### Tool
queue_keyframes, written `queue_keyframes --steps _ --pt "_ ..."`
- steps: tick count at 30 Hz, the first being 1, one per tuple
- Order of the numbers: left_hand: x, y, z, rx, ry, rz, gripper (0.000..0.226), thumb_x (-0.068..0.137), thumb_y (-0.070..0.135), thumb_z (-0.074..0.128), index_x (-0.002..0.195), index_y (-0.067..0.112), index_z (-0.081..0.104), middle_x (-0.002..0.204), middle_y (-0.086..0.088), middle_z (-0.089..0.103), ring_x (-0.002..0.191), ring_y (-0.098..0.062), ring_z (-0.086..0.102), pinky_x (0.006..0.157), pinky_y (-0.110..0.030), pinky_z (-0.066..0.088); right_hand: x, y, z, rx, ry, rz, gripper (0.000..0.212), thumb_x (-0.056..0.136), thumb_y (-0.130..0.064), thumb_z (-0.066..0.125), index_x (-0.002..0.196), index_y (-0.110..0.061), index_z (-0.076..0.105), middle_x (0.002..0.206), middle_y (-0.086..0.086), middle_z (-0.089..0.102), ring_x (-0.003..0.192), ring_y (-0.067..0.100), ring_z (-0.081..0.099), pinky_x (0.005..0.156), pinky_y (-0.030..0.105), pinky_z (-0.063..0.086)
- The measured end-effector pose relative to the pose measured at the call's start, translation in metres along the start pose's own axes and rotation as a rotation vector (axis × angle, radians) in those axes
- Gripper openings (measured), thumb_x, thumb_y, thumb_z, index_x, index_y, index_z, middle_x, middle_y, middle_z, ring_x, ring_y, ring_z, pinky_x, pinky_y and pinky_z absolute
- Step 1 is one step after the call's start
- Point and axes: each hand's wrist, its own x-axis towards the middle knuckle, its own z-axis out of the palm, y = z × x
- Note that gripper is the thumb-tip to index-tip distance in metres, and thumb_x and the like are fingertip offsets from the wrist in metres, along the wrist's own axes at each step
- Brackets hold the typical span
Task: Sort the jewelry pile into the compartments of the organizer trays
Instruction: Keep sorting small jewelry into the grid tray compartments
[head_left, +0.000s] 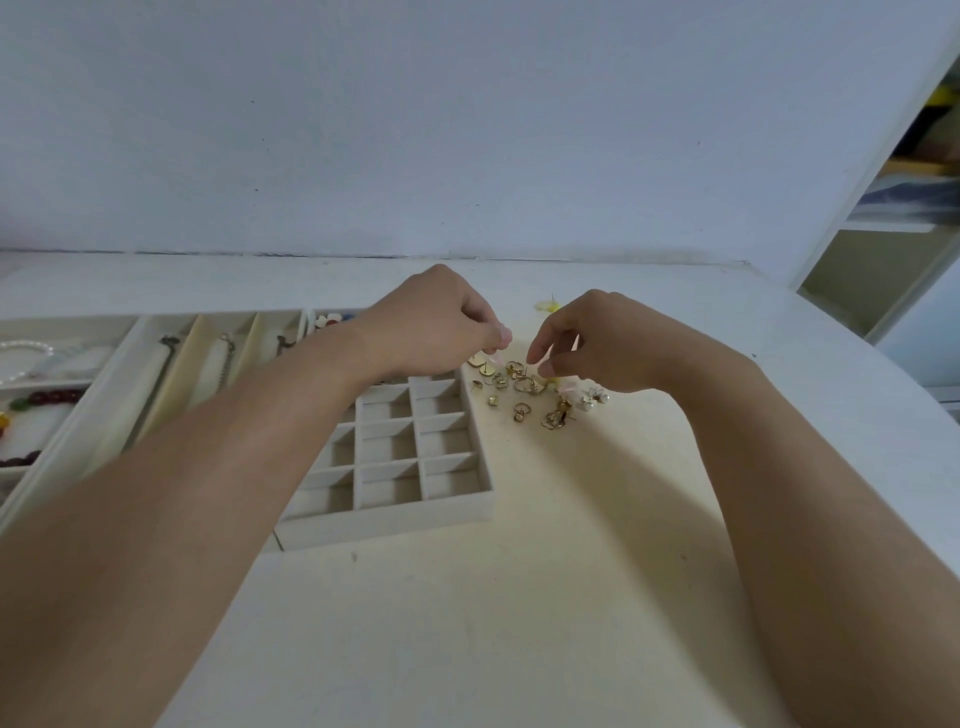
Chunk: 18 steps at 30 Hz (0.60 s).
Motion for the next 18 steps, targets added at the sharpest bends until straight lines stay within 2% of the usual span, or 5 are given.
queue_keyframes --steps 3,5,9,13,18 --pt "-0.0009 0.0009 -0.0010 0.007 0.000 0.004 0.020 0.095 0.033 0.066 0.094 0.017 0.079 0.035 0.020 0.051 0.027 -0.003 0.036 0.033 -0.009 0.025 -0.0002 0.0001 -0.0003 -0.034 0.012 -0.008 0.012 0.084 -0.025 0.079 0.090 -0.034 0.076 0.084 -0.011 0.070 0.075 0.012 0.064 0.060 0.024 0.049" --pt "-0.0019 0.0023 -0.0018 0.001 0.000 0.000 0.020 0.096 0.030 0.065 0.097 0.015 0.078 0.052 0.030 0.056 0.026 0.001 0.039 0.031 -0.007 0.023 -0.0007 -0.0019 0.0010 -0.025 0.018 -0.005 0.013 0.082 -0.030 0.082 0.093 -0.033 0.076 0.086 -0.011 0.069 0.073 0.013 0.064 0.057 0.023 0.047" --pt "-0.0039 0.0039 -0.0019 -0.005 -0.001 -0.019 0.019 0.096 0.030 0.066 0.095 0.015 0.078 0.029 0.021 0.042 0.025 -0.002 0.037 0.030 -0.009 0.023 -0.0020 -0.0070 0.0061 -0.013 -0.033 -0.005 0.024 0.076 -0.041 0.085 0.097 -0.033 0.075 0.085 -0.009 0.069 0.052 0.001 0.060 0.049 0.018 0.045" --pt "-0.0049 0.0046 -0.0026 -0.022 -0.002 -0.025 0.019 0.095 0.030 0.067 0.095 0.015 0.078 0.029 0.019 0.038 0.025 -0.003 0.036 0.030 -0.009 0.024 -0.0007 -0.0074 0.0081 -0.046 -0.064 -0.014 0.022 0.079 -0.041 0.083 0.097 -0.033 0.075 0.083 -0.003 0.071 0.052 0.001 0.057 0.045 0.012 0.038" --pt "-0.0056 0.0050 -0.0031 -0.012 -0.006 -0.022 0.019 0.096 0.030 0.065 0.095 0.015 0.077 0.029 0.021 0.039 0.026 -0.002 0.037 0.031 -0.009 0.024 -0.0015 -0.0080 0.0082 -0.070 -0.061 0.006 0.021 0.078 -0.041 0.084 0.096 -0.036 0.075 0.074 -0.003 0.061 0.057 0.007 0.054 0.052 0.021 0.036"
